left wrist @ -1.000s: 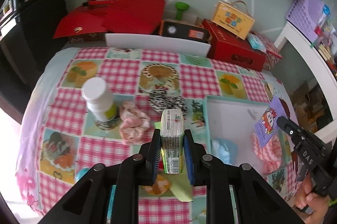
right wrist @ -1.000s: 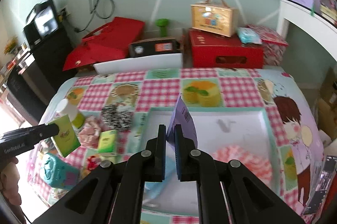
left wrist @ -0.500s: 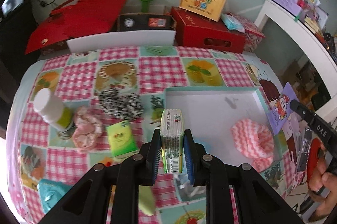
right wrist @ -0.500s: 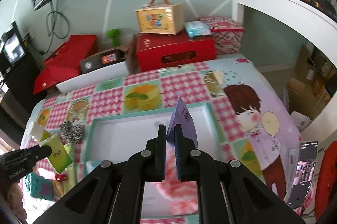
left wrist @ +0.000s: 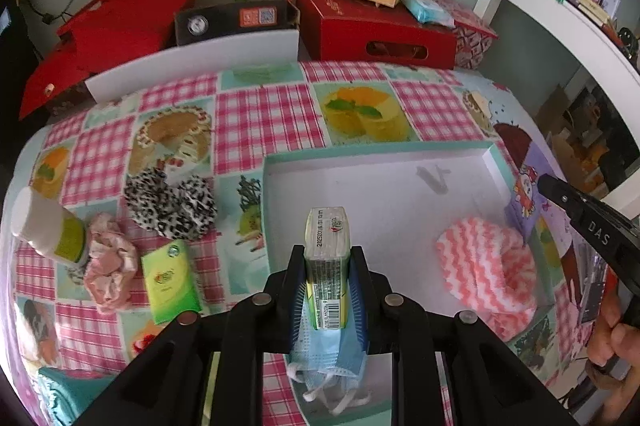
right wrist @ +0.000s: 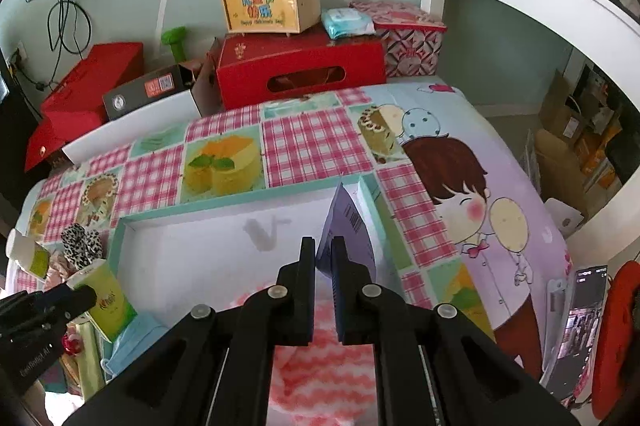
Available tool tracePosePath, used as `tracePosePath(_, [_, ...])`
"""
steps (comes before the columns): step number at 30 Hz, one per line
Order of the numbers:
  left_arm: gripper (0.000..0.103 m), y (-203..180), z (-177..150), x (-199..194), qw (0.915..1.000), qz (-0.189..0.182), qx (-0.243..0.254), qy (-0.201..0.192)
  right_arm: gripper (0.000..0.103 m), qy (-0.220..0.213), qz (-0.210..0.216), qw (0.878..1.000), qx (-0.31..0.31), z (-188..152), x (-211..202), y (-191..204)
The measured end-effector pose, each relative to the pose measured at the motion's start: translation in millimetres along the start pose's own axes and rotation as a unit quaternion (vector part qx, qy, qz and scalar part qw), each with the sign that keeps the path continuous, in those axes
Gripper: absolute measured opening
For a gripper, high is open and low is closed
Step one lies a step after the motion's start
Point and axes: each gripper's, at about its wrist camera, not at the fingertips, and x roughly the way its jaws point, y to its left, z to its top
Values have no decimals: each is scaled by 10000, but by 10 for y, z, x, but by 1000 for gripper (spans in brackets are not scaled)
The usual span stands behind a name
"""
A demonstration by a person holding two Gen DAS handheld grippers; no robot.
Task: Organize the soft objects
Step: 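Carry the carton into the tray with the left tool while the right tool drops the packet there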
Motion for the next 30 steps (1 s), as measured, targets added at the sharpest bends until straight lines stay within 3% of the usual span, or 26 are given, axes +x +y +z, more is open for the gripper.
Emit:
tracePosePath(14, [27,7,15,72,9997,-145,-108,164,10,42,241,9984,-512,18,44,477])
tracePosePath(16, [27,36,16,40,9997,-141,-148,143,18,46,304,9977,-605,19,21,529])
tracePosePath(19, [40,92,29,-32,9997,-102,-220,90,39,-10,339,9970,-691,12,-38,588])
tracePosePath(24, [57,256,52,-179,9991,50,-419,-29,40,-33,456,9962,-736,2,-156,639])
tracePosePath(25, [64,297,52,-208,9988,117,-464,-57,42,-27,458,9961,-750,-3,-178,649])
tracePosePath(30, [78,524,26,-358,9965,471,-652,-217,59,18,518,9955,-797,-57,-272,700])
